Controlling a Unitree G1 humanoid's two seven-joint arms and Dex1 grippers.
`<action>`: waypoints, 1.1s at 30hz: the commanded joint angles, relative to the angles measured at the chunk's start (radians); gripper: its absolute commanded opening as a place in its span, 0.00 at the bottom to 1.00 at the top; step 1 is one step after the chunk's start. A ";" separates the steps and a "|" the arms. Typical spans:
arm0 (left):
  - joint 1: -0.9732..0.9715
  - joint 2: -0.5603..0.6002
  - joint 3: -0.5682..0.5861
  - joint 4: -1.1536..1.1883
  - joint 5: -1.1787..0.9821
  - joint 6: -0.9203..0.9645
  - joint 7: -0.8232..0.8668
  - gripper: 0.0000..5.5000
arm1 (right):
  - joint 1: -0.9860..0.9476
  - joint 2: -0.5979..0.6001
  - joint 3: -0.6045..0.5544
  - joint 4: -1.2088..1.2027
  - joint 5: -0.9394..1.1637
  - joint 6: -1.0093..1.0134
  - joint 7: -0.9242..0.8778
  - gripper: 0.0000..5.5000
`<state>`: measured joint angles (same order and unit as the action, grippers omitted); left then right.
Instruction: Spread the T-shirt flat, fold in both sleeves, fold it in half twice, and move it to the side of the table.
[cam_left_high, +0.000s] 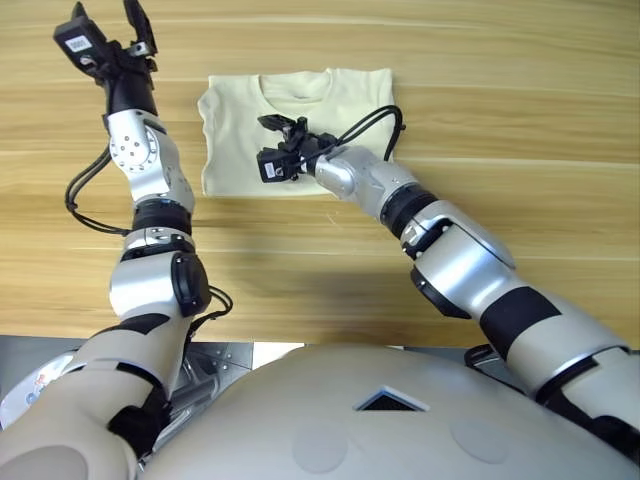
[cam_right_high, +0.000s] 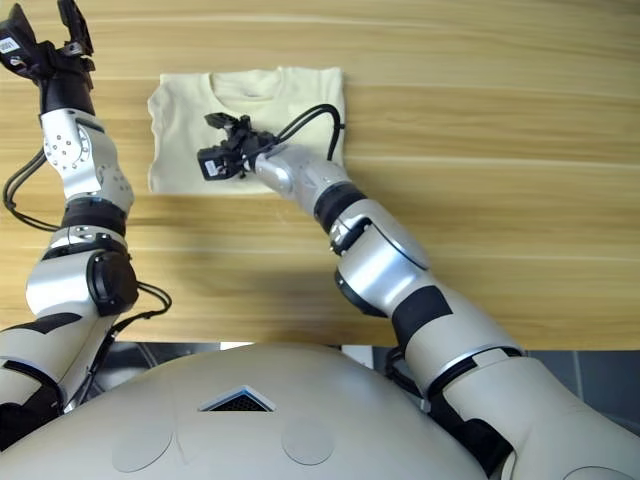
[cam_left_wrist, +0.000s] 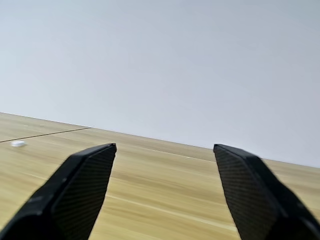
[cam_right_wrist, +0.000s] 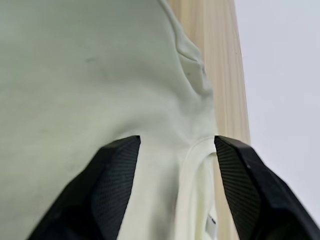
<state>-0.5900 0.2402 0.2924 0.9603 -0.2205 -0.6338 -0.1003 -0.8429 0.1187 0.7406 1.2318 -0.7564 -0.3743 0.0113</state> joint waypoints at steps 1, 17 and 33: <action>-0.012 -0.002 -0.040 -0.012 0.045 -0.013 -0.032 0.66 | 0.111 -0.051 0.117 0.021 -0.099 -0.027 0.084 0.50; -0.048 0.010 -0.107 0.107 0.157 -0.008 -0.033 0.66 | 0.645 -1.010 -0.212 -1.087 -0.080 -0.149 0.099 0.50; 0.006 -0.002 -0.153 0.107 0.180 -0.048 -0.139 0.66 | 0.471 -0.692 -0.437 -0.719 0.053 -0.014 -0.175 0.50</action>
<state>-0.6116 0.2539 0.1689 1.0877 -0.0630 -0.6689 -0.2063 -0.2534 -0.6497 0.2380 0.3608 -0.6873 -0.4003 -0.2279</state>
